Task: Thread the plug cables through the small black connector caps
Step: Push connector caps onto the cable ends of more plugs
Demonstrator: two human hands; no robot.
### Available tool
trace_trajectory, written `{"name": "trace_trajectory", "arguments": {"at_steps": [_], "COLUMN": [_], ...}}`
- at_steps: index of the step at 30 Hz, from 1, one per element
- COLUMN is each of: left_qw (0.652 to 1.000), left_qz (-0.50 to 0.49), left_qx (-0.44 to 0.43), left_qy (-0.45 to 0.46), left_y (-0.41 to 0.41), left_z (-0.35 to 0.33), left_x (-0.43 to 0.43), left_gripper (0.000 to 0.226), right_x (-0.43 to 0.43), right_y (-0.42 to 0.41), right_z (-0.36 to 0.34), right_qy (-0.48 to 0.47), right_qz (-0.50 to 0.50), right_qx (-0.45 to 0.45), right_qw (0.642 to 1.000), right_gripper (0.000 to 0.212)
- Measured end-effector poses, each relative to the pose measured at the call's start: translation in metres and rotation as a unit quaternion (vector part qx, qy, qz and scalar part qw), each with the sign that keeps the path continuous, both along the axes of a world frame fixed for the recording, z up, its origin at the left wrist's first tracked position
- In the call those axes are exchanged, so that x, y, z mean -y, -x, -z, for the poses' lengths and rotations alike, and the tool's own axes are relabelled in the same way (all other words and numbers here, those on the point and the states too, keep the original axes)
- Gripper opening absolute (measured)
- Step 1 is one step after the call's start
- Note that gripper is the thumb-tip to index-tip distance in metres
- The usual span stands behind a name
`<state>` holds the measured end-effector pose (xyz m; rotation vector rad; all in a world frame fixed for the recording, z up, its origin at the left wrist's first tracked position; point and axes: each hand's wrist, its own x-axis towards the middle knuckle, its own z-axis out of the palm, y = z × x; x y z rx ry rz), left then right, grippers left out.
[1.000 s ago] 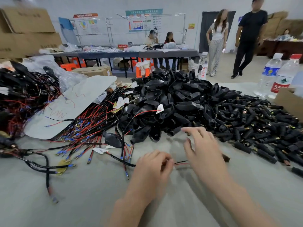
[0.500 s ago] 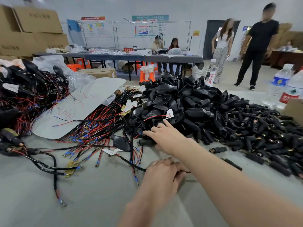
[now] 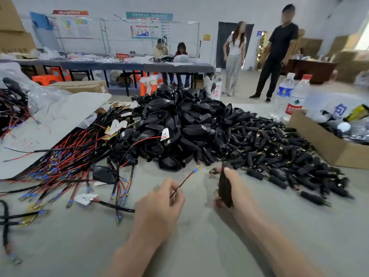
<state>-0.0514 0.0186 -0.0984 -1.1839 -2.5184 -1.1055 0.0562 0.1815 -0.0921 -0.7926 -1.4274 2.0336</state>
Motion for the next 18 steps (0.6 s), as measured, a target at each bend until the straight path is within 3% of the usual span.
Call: {"name": "trace_trajectory", "arguments": {"at_steps": [3,8,18], "left_qw": [0.999,0.999,0.995], "left_qz": [0.019,0.038,0.095], "left_qx": [0.022,0.002,0.013], "left_qy": [-0.031,-0.037,-0.011], "left_y": [-0.008,-0.015,-0.013], "left_z": [-0.002,-0.005,-0.006], "left_x": [0.0,0.0,-0.002], "left_gripper": [0.019,0.022,0.02], "right_x": [0.004,0.004,0.008], "right_y": [-0.005,0.008,0.015], "right_z": [0.001,0.002,0.007], "right_qy": [-0.006,-0.043,0.013], "right_qz": [-0.033,-0.017,-0.045], "right_qx": [-0.08,-0.084,-0.121], "right_qw": [0.996,0.995,0.992], "right_gripper": [0.05,0.033,0.043]}}
